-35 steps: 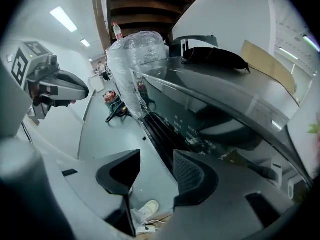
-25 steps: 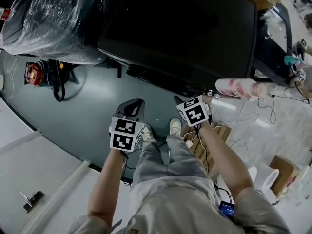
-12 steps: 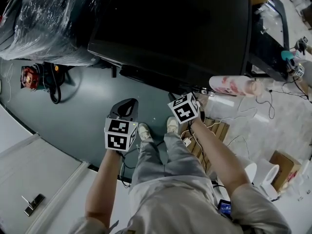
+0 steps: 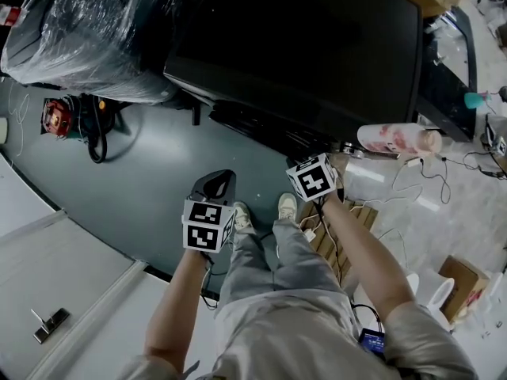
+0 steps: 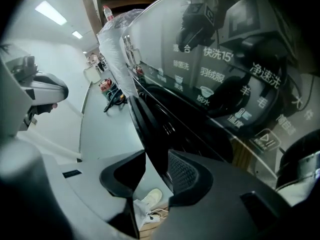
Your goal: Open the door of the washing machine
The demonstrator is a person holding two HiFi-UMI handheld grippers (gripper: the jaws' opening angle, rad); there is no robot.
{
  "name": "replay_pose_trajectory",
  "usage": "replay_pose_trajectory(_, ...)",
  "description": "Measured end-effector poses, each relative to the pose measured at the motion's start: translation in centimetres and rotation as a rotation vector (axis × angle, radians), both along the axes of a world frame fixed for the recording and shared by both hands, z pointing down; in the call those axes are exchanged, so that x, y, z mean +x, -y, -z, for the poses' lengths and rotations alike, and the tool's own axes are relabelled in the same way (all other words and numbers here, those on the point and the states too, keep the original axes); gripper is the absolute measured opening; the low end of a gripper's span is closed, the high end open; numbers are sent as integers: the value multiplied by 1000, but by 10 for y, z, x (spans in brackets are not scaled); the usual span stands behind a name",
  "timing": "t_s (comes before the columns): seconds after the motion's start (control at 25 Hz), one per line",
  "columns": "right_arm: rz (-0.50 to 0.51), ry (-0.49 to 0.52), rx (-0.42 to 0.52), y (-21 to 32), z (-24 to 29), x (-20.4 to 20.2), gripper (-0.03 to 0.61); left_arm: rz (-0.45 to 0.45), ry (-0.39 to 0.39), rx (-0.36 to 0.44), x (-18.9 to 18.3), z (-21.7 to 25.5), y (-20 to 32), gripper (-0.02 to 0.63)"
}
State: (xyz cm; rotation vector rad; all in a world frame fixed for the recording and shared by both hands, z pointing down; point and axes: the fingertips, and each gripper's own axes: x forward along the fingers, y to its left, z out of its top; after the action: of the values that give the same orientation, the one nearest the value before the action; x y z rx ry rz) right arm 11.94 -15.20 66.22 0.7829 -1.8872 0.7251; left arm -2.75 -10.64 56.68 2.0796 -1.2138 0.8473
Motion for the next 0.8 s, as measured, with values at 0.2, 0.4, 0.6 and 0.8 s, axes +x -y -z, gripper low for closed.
replay_pose_trajectory(0.2, -12, 6, -42, -26, -6, -13, 163, 16, 9, -19, -19, -5, -25, 26)
replay_pose_trajectory(0.4, -31, 11, -135, -60, -12, -28, 163, 54, 9, -35, -39, -7, -52, 26)
replay_pose_trajectory(0.6, -78, -10, -147, -90, -13, -47, 160, 92, -2, -42, -55, -6, -82, 26)
replay_pose_trajectory(0.8, -91, -34, -142, -116, -19, -74, 153, 132, -13, -75, -77, -18, -118, 26)
